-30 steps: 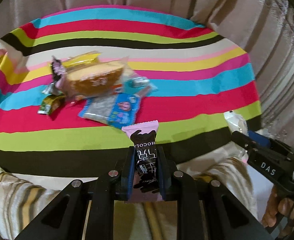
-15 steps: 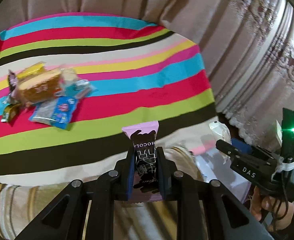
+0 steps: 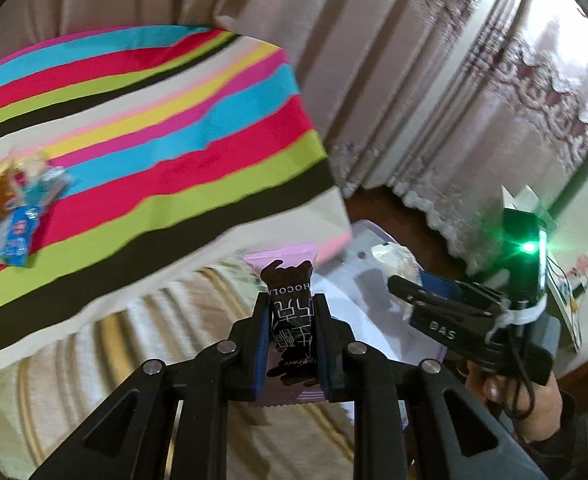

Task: Organize snacks
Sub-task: 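Lower both held snacks into the white box and open both grippers, then move both grippers back over the snack pile on the bed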

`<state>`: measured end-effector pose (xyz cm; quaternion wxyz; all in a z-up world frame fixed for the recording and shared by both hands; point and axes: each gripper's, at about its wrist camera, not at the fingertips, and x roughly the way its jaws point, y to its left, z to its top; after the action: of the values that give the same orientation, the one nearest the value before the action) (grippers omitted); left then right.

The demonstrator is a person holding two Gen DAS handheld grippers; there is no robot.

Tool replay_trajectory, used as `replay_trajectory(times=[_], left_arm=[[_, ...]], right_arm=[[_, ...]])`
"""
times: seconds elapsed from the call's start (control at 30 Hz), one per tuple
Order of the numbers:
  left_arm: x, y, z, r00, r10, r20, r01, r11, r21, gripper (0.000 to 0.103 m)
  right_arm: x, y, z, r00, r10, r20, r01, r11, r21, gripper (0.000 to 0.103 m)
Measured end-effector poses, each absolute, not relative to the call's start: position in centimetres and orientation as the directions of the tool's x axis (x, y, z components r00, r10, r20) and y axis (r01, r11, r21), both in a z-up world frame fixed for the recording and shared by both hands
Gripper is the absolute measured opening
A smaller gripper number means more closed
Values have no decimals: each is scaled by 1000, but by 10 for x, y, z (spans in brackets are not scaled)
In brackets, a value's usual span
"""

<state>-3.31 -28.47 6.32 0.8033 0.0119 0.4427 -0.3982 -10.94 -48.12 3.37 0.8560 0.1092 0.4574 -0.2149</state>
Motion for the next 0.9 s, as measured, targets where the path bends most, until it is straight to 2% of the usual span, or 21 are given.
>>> replay_trajectory(times=[0.2, 0.27, 0.3, 0.33, 0.4, 0.67, 0.9], left_arm=[[-47, -306, 60, 221, -639, -736, 692, 635, -343, 24], [-49, -308, 60, 230, -628, -743, 695, 641, -327, 36], [-49, -307, 59, 253, -614, -747, 691, 656, -304, 50], [-49, -306, 61, 282, -601, -748, 687, 671, -280, 62], [-48, -301, 66, 349, -574, -741, 672, 704, -230, 68], [-30, -279, 69, 496, -437, -750, 566, 818, -101, 74], [-14, -256, 70, 560, -347, -752, 475, 878, -52, 75]], right_arm=[[-123, -494, 29, 462, -287, -839, 505, 863, -17, 54], [-124, -495, 30, 459, -294, -838, 509, 860, -23, 60], [-123, -496, 29, 460, -294, -838, 508, 861, -23, 62], [-123, -497, 29, 462, -297, -836, 508, 861, -25, 69], [-121, -494, 31, 469, -312, -826, 504, 863, -39, 77], [-109, -474, 44, 513, -318, -797, 476, 878, -45, 91], [-95, -448, 55, 542, -339, -769, 440, 894, -84, 92]])
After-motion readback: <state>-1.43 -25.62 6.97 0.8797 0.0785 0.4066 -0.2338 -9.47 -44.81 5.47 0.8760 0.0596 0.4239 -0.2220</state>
